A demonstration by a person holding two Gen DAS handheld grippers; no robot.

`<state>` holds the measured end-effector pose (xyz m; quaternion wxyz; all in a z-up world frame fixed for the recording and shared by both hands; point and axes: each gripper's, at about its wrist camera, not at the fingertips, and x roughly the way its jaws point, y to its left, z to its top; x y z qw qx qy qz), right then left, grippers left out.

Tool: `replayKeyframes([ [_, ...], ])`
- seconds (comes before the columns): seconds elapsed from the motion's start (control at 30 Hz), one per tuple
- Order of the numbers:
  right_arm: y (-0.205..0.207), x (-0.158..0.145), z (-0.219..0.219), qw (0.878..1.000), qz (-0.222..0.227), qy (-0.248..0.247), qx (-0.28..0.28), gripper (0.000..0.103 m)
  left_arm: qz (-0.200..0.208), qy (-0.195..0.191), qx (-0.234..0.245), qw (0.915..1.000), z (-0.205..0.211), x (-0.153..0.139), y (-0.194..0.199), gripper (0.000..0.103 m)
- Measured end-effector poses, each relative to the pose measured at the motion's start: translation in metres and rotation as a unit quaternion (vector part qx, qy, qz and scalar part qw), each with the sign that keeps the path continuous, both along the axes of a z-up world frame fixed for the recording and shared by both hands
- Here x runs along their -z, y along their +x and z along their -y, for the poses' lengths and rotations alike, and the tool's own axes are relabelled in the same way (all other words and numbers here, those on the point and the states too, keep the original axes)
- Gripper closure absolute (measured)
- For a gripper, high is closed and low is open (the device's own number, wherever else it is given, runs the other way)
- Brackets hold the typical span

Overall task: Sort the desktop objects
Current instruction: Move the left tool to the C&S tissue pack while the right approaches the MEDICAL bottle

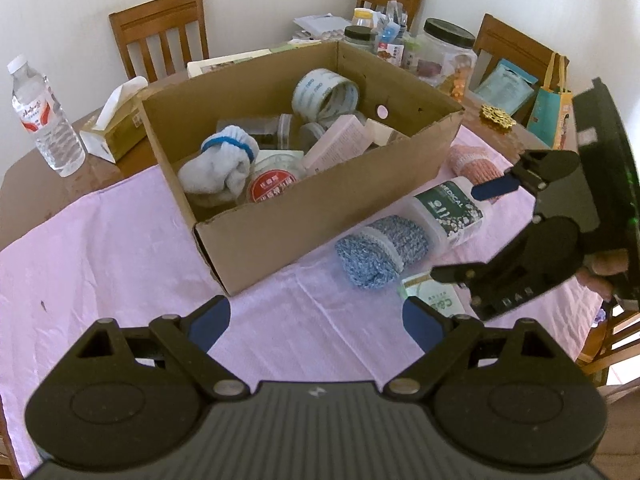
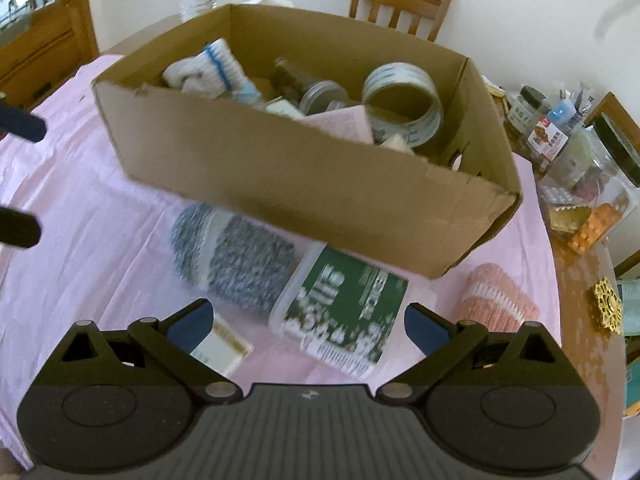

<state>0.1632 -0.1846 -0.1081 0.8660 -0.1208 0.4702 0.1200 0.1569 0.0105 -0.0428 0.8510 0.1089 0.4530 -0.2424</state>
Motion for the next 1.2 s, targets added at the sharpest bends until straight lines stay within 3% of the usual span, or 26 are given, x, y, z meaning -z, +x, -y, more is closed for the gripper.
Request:
replayKeyframes([
  [0.3, -0.024, -0.004, -0.012, 0.994, -0.03, 0.072, -0.072, 0.0, -0.005, -0.005, -0.003, 1.0, -0.006, 0.002, -0.001, 0.01],
  [0.43, -0.027, 0.005, -0.028, 0.992, -0.034, 0.074, -0.098, 0.0, -0.008, -0.008, -0.004, 0.9999, -0.01, 0.002, -0.004, 0.01],
  [0.8, -0.012, 0.025, -0.041, 0.988, -0.062, 0.092, -0.103, 0.0, -0.017, -0.006, -0.011, 0.9998, -0.023, 0.007, -0.01, 0.01],
  [1.13, -0.043, 0.025, -0.057, 0.977, -0.107, 0.15, -0.112, 0.0, -0.022, -0.025, 0.001, 0.9994, -0.023, 0.011, -0.009, 0.01],
  [1.2, -0.047, 0.025, -0.059, 0.979, -0.101, 0.143, -0.101, 0.0, -0.023, -0.029, 0.007, 0.9993, -0.021, 0.013, -0.012, 0.01],
])
